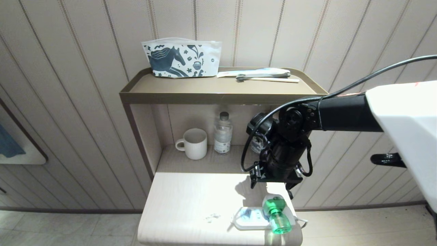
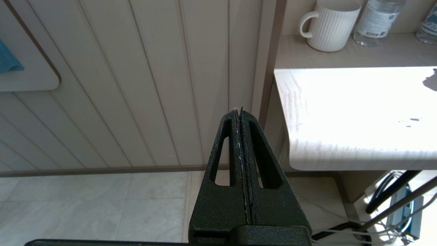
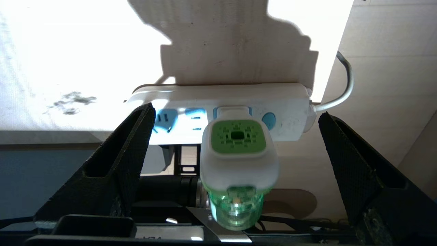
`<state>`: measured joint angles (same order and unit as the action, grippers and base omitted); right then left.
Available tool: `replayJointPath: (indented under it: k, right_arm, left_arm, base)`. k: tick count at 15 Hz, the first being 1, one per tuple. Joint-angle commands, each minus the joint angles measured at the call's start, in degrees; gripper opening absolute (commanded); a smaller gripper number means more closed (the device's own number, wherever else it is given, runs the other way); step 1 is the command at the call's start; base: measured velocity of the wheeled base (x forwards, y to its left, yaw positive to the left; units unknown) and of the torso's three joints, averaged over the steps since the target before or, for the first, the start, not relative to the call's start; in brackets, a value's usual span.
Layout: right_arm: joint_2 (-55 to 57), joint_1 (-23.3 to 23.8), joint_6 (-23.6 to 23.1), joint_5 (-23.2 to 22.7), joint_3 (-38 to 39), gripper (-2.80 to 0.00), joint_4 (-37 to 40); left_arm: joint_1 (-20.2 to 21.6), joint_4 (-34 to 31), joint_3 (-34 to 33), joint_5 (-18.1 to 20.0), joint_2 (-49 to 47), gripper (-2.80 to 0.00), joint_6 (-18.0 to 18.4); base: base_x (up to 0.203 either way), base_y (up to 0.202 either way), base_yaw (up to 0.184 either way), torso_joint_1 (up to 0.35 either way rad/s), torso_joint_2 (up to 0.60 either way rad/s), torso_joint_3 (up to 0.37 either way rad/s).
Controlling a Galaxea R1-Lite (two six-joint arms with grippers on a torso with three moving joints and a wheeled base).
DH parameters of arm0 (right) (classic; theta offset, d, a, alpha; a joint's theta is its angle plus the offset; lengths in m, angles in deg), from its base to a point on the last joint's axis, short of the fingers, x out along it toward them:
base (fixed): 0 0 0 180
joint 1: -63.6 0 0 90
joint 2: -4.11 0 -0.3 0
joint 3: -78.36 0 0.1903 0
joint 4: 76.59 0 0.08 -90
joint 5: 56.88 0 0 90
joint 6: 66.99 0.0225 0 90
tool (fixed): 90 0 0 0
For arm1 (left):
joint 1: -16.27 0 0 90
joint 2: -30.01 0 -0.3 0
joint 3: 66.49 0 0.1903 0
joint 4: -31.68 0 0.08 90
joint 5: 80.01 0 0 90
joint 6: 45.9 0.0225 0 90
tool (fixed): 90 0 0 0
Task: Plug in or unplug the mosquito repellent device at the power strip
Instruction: Hold the socket with your left hand and unplug it with your right hand
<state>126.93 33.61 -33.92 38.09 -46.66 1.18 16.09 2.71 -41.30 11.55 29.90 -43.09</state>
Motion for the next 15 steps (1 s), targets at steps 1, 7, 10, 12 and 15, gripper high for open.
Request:
replayJointPath:
  k: [1,7,10,12,15]
  right_arm:
    - [-3.69,-0.13,0.15,0.05,-0.08,0.0,0.33]
    - [-11.65,-0.37,0.35,0.13,0.73,-2.8,0.35]
    - [-17.27,-0.5,0.03,0.32,1.55,-2.8,0.32]
    - [-21.59,-0.51,-0.74,1.35,2.44,-2.8,0.28]
    - [-29.36,-0.43,-4.1,7.71,5.77,-2.8,-0.35]
  left_arm:
    - [0.01,-0.03,0.03,0.02,0.02,-2.8,0.01]
    - [0.01,-0.03,0.03,0.02,0.02,-2.8,0.01]
    - [-0.05,-0.03,0.03,0.02,0.02,-2.8,0.01]
    - [0.01,-0.03,0.03,0.02,0.02,-2.8,0.01]
    - [0.01,-0.03,0.0,0.02,0.02,-2.8,0.01]
  base:
    - [0.0,0.0,0.0,0.0,0.0,0.0]
    - [0.0,0.0,0.0,0.0,0.0,0.0]
    - [0.0,0.0,0.0,0.0,0.0,0.0]
    - [0.0,0.0,0.0,0.0,0.0,0.0]
    - [0.0,0.0,0.0,0.0,0.0,0.0]
